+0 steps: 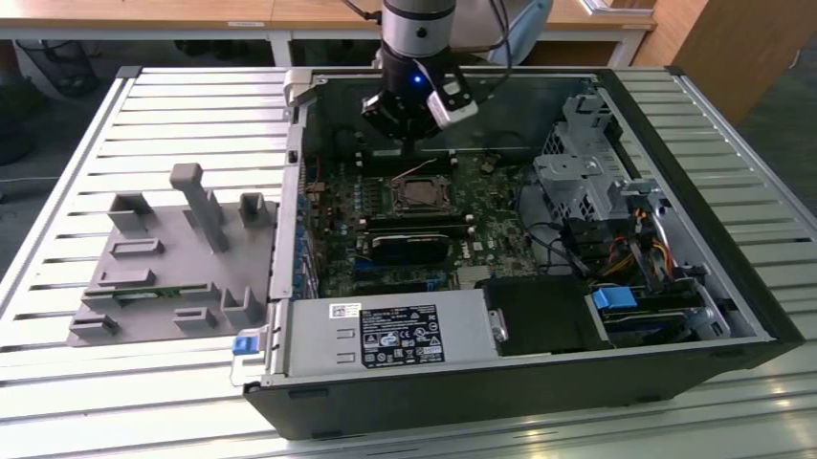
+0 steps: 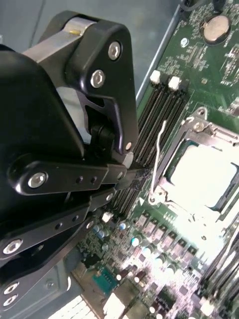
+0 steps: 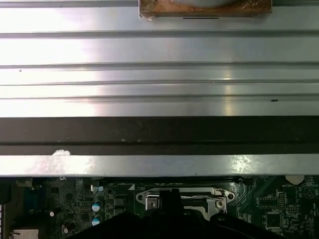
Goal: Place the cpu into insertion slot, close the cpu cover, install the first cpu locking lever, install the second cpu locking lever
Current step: 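Install the first cpu locking lever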
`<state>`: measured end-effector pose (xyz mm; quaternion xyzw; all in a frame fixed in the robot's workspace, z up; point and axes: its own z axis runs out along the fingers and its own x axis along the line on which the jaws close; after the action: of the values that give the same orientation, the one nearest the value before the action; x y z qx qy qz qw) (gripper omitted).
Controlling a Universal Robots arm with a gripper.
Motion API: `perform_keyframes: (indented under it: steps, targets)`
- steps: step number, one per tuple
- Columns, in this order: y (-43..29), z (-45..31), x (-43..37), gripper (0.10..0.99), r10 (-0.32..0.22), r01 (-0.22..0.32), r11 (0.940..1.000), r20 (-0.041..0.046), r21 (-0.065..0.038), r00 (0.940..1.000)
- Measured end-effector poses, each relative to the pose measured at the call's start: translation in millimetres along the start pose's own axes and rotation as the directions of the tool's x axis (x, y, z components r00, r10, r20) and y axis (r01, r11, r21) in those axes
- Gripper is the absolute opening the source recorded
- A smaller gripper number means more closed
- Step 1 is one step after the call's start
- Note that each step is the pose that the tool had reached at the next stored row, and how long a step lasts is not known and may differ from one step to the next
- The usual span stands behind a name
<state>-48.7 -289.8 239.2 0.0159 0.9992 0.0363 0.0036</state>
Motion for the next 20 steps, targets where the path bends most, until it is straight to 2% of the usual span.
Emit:
perform_keyframes:
  steps: [3,8,10,12,20]
  targets:
    - [0.0,2.5,-6.8,0.106,0.000,0.000,1.0000,0.0001,0.000,1.0000]
    - [-0.3,8.0,-8.7,0.106,0.000,0.000,1.0000,0.0001,0.000,1.0000]
    - [-0.4,8.8,-9.5,0.106,0.000,0.000,1.0000,-0.0003,-0.005,1.0000]
    - [-0.4,9.7,-9.9,0.106,0.000,0.000,0.9999,-0.0006,-0.017,1.0000]
    - [-0.4,11.7,-14.0,0.106,0.000,0.000,0.9998,-0.0006,-0.018,1.0000]
